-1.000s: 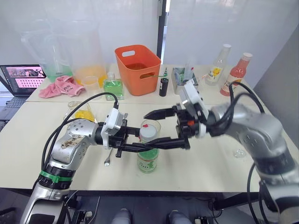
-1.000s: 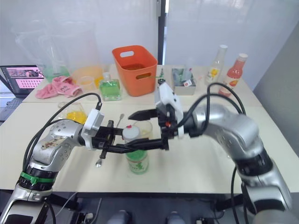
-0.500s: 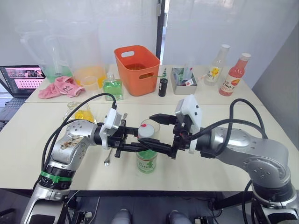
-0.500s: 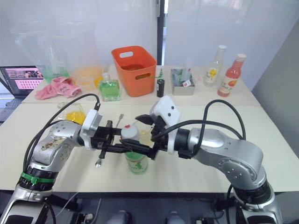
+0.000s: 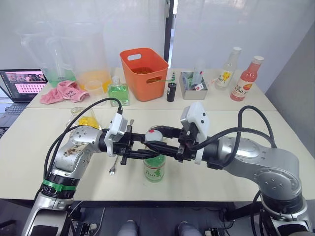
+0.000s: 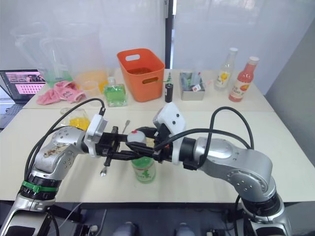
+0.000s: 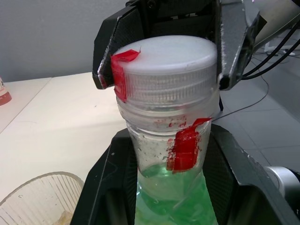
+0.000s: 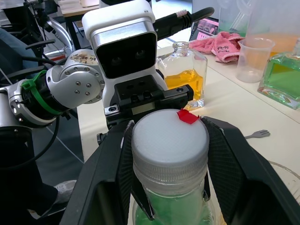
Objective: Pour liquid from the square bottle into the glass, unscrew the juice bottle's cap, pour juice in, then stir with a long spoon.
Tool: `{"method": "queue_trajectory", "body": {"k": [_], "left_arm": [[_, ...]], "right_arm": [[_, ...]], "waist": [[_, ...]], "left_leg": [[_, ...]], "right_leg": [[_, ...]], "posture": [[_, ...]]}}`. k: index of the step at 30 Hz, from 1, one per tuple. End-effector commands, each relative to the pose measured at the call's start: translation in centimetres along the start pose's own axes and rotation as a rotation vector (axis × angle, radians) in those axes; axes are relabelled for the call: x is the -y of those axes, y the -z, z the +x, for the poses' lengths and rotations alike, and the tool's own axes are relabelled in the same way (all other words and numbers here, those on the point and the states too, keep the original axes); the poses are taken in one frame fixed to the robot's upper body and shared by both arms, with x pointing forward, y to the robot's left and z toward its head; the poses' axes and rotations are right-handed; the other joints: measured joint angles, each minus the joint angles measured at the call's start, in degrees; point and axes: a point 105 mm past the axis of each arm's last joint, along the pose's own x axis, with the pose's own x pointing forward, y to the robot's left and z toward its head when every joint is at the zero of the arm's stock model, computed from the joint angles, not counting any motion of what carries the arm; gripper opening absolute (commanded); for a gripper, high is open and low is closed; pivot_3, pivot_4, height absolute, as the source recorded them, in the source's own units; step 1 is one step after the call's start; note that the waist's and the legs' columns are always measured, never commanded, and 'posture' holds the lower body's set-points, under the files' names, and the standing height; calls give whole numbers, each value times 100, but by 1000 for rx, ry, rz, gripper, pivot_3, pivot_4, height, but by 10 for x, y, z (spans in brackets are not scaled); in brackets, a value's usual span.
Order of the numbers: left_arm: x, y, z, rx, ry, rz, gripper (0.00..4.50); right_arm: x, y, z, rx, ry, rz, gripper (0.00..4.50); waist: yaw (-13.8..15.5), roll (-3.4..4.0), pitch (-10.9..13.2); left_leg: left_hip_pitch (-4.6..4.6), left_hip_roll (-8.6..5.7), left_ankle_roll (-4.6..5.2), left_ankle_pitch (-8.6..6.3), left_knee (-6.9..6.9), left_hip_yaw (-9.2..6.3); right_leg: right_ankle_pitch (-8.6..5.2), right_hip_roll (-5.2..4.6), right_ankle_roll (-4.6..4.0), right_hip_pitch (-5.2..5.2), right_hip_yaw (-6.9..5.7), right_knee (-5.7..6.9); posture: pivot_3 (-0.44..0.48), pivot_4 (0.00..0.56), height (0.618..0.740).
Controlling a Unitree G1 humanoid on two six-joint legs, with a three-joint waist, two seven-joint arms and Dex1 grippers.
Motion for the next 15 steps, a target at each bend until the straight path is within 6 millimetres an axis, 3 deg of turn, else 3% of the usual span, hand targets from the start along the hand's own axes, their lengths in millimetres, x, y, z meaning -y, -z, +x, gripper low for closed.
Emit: {"method": "queue_trajectory", "body": {"k": [1, 5, 9, 15], "left_arm": [[5, 7, 1, -53, 10, -13, 1752], [6, 7, 0, -60, 11, -8, 1752], [7, 6, -1, -66, 14, -2, 1752], [10, 4, -2, -67, 10, 2, 1752]], "right_arm": [[2, -18, -1, 91, -34, -47, 1710], [-4, -9, -5, 28, -406, -33, 1710], [17, 1, 5, -83, -721, -53, 1710], [21, 16, 20, -293, -1017, -122, 1710]], "waist": [[-1, 0, 0], [-10, 1, 1], [-101, 2, 1], [-128, 5, 2]], "left_leg": [[0, 0, 0, 0, 0, 0], [0, -1, 0, 0, 2, 1], [17, 1, 0, 0, -6, 2], [16, -1, 0, 0, -15, -4]], "right_leg": [[0, 0, 0, -1, 0, 0], [0, 0, 0, 0, 1, 0], [-3, 3, -3, 14, -1, -2], [-11, 1, -4, 14, -2, 4]], "posture": [[0, 150, 739], [0, 150, 739], [0, 150, 739], [0, 150, 739]]}}
